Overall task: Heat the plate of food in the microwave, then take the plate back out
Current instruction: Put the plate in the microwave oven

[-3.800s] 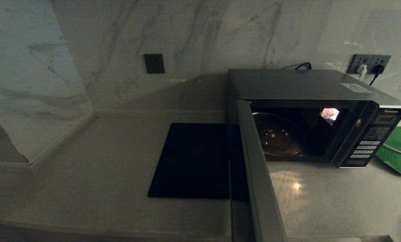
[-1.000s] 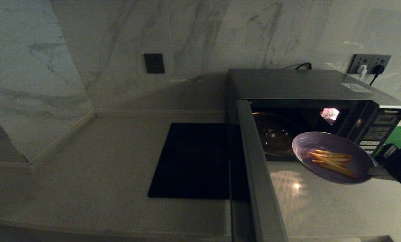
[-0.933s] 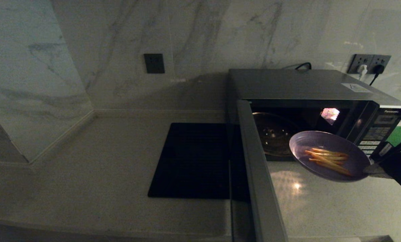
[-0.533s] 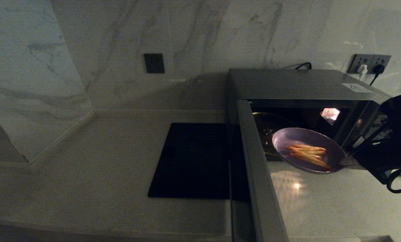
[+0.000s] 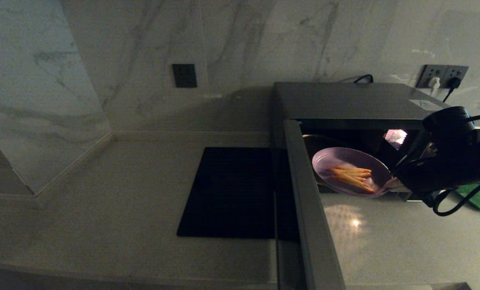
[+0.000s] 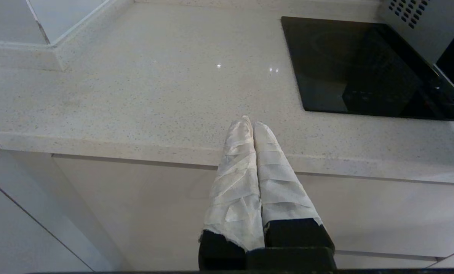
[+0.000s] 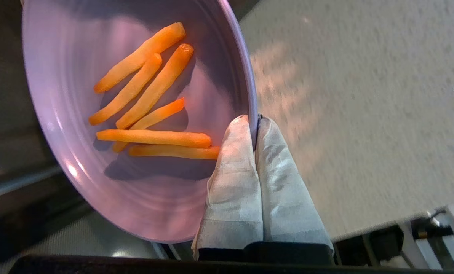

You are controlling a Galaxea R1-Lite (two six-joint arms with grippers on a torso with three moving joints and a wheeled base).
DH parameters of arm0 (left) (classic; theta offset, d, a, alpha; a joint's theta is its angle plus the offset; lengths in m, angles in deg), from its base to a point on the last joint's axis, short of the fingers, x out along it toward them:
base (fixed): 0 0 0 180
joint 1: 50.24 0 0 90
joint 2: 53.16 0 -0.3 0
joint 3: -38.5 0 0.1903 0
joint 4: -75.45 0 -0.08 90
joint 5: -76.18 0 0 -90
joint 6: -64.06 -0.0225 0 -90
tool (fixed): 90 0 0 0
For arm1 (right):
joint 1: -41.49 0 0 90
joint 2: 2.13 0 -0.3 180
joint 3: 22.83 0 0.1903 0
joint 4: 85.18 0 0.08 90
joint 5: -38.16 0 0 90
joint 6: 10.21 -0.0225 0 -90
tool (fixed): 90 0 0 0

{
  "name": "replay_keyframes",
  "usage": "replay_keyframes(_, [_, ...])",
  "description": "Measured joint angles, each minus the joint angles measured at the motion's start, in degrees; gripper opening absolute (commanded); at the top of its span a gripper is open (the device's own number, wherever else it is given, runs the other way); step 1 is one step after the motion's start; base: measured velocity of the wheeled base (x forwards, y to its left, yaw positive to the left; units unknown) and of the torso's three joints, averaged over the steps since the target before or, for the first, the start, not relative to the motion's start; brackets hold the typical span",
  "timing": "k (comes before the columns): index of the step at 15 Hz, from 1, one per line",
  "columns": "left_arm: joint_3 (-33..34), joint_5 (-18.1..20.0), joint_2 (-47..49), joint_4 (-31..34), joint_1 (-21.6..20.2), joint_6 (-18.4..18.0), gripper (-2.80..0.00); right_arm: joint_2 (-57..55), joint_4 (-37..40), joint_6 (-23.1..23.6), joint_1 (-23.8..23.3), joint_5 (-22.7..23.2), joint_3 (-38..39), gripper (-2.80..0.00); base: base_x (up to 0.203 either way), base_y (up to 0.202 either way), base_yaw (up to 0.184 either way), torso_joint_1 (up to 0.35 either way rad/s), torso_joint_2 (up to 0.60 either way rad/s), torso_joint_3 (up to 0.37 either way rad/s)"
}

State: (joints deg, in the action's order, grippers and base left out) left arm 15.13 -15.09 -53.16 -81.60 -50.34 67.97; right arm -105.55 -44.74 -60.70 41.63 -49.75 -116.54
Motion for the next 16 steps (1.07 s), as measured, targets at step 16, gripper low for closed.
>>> replay_keyframes(16, [0.0,0.0,0.0,0.0,0.0,0.0,-2.80,-7.2,1.8,-17.4,5.2,-11.0,-9.3,-2.80,0.000,0.000,0.000,0.000,0.00,0.000])
